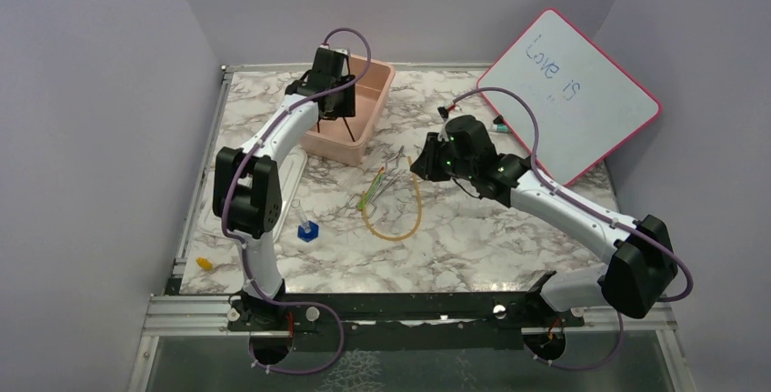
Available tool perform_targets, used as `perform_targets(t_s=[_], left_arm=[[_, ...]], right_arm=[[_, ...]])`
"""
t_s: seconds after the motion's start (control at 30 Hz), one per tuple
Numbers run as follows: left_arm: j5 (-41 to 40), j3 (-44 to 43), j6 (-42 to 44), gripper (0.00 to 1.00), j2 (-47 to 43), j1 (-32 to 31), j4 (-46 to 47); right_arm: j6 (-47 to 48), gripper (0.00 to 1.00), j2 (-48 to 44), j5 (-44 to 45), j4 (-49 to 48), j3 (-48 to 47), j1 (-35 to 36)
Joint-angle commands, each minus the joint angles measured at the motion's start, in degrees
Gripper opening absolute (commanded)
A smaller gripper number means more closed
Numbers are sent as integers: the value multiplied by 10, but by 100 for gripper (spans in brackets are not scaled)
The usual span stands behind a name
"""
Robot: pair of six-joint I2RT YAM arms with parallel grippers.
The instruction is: Organize the chemistry lab equipment
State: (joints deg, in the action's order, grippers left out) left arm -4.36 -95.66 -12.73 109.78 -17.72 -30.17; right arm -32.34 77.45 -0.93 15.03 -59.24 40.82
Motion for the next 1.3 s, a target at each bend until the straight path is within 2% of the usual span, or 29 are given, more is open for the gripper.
perform_targets(t_s=[0.0, 0.27, 0.47, 0.67, 0.87, 1.0, 1.27], left_arm=[[43, 23, -23, 50, -44, -4, -3], [-11, 2, -26, 54, -79, -4, -4], [-105, 4, 6, 55, -70, 5, -21], [-73, 13, 10, 48, -42, 23, -35], [-80, 12, -2, 46, -14, 27, -44], [-96, 18, -11, 39, 2, 27, -44], [-168, 27, -20, 18, -15, 27, -41]], right_arm=[[-6, 21, 0, 1, -17, 7, 2], [-7, 21, -7, -1, -18, 11, 2], [-7, 21, -11, 0, -17, 15, 2], [-9, 21, -7, 0, -18, 17, 2], [-11, 21, -6, -1, -18, 17, 3], [-11, 21, -7, 1, -18, 18, 2], [-12, 21, -7, 5, -19, 21, 2]])
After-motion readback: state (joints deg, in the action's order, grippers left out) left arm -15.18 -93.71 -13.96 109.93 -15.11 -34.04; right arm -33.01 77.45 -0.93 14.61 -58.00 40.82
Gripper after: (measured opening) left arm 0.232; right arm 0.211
